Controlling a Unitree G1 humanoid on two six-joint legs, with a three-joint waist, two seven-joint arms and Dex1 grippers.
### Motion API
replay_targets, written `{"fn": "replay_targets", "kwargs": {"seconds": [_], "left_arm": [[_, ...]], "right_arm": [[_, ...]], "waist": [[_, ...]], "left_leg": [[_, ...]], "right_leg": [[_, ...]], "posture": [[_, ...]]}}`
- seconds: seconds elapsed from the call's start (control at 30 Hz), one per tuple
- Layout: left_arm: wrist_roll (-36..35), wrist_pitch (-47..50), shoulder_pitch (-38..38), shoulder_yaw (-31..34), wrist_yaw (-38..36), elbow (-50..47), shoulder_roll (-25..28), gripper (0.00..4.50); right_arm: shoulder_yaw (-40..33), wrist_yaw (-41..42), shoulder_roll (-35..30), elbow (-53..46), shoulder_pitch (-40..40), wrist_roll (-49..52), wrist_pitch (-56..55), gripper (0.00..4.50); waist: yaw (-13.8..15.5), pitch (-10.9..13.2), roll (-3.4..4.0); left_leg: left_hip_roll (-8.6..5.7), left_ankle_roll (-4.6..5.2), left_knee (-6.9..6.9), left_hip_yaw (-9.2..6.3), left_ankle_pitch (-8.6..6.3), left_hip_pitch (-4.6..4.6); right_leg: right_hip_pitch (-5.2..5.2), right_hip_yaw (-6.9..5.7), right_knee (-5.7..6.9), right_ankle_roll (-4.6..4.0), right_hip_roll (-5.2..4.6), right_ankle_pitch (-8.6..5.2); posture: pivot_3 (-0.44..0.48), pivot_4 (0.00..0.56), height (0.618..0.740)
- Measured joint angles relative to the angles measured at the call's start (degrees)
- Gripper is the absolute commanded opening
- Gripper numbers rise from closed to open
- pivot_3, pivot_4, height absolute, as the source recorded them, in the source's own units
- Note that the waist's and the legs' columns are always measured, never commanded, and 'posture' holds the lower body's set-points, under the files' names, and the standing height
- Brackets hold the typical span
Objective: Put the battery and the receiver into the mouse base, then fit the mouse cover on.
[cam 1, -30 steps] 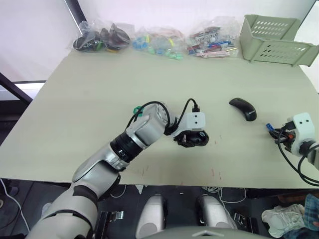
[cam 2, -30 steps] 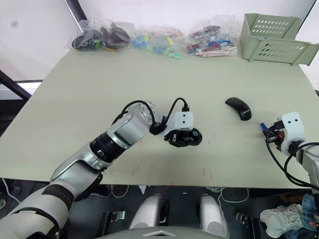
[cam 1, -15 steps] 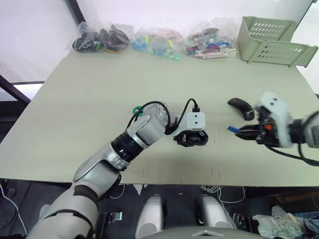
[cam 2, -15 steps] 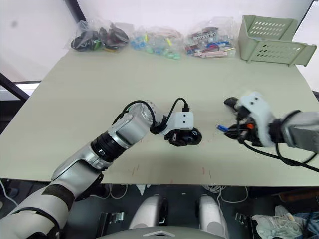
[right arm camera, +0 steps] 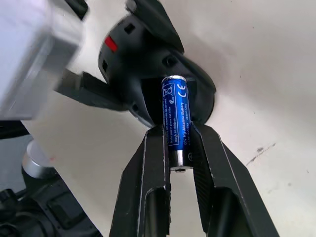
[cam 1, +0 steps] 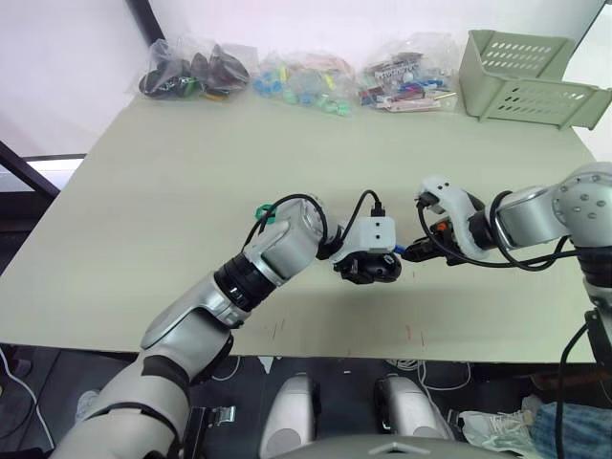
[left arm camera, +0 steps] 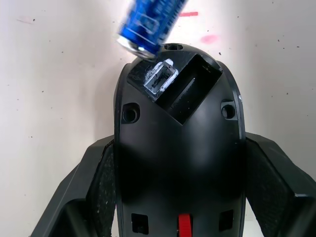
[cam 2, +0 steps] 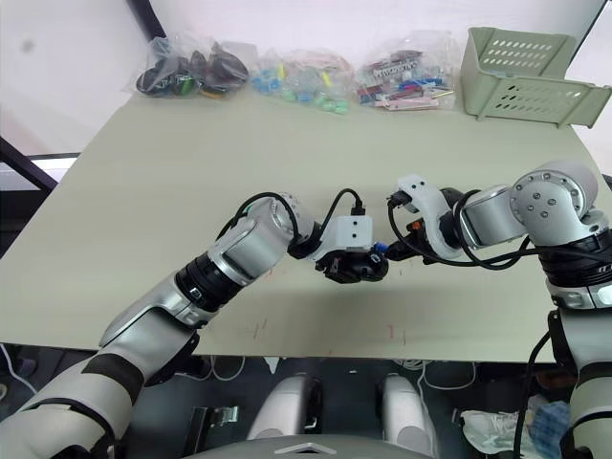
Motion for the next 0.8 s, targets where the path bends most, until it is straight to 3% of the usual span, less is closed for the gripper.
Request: {"fn": "replay_targets", "kwargs": {"seconds": [0.3,0.8], "left_arm": [[0.0,0.9,0.1,0.0,0.2,-0.2,0.0,2.96],[0.4,1.7,0.2,0.2,0.3,-0.1,0.1,2.96]], "right_arm": [[2.5,-9.4,-0.1,1.8,0.1,13.0,0.0,0.09],[2.5,-20.1,3.1,5.3,2.2,20.6,-0.2,0.09]], "waist": [[-0.1,0.0,0.0],[-0.3,0.0,0.0]], "left_leg": [[0.02,0.02,0.0,-0.05,-0.01,0.0],[0.06,0.02,0.0,-0.05,-0.01,0.08]], "right_leg": [[0.0,0.01,0.0,0.01,0.01,0.0],[0.02,0.02,0.01,0.02,0.04,0.01]], "posture": [[0.0,0.15,0.74],[0.0,0.15,0.74]]}}
